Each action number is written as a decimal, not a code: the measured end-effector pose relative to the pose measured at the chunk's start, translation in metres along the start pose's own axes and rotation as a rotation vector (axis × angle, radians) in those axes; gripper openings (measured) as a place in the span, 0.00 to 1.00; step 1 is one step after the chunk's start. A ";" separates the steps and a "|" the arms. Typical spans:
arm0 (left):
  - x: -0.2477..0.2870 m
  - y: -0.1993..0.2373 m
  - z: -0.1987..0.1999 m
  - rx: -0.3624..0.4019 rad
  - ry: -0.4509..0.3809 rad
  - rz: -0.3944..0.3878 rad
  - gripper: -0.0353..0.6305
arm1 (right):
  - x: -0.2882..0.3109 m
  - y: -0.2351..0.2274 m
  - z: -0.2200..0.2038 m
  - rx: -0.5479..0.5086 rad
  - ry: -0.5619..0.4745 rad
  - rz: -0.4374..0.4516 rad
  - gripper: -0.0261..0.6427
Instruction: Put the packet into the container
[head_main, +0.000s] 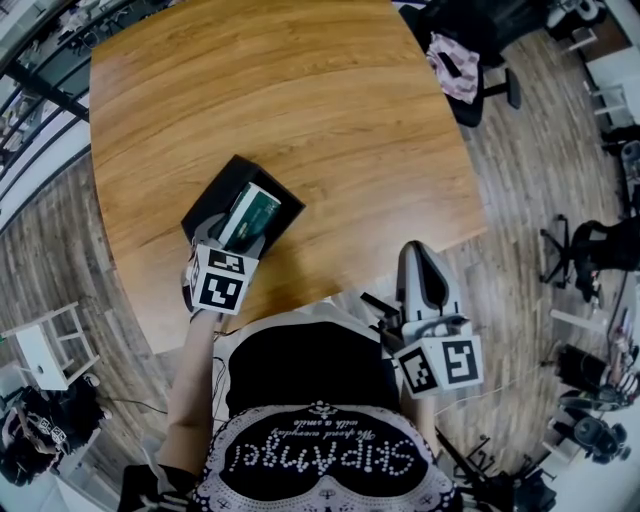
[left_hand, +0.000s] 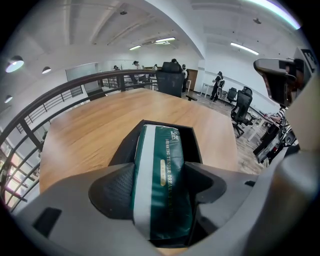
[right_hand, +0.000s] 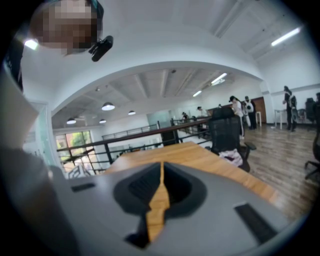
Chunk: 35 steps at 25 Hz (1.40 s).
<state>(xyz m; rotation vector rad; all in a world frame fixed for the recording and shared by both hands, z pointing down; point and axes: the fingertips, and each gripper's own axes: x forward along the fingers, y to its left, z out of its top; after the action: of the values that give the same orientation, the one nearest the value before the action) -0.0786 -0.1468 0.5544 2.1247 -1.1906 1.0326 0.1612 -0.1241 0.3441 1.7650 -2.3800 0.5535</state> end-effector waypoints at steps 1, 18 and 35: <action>0.002 0.001 0.000 0.002 0.003 0.003 0.56 | 0.000 0.000 0.000 0.001 0.000 0.003 0.10; 0.008 -0.001 -0.010 0.015 0.083 0.027 0.56 | 0.006 0.004 0.001 -0.003 0.003 0.038 0.10; -0.005 0.004 0.003 -0.133 -0.024 -0.025 0.58 | 0.005 0.000 -0.002 0.002 0.006 0.028 0.10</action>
<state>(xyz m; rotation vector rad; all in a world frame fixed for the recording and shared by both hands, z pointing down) -0.0827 -0.1485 0.5482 2.0482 -1.2067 0.8940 0.1597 -0.1280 0.3475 1.7305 -2.4050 0.5641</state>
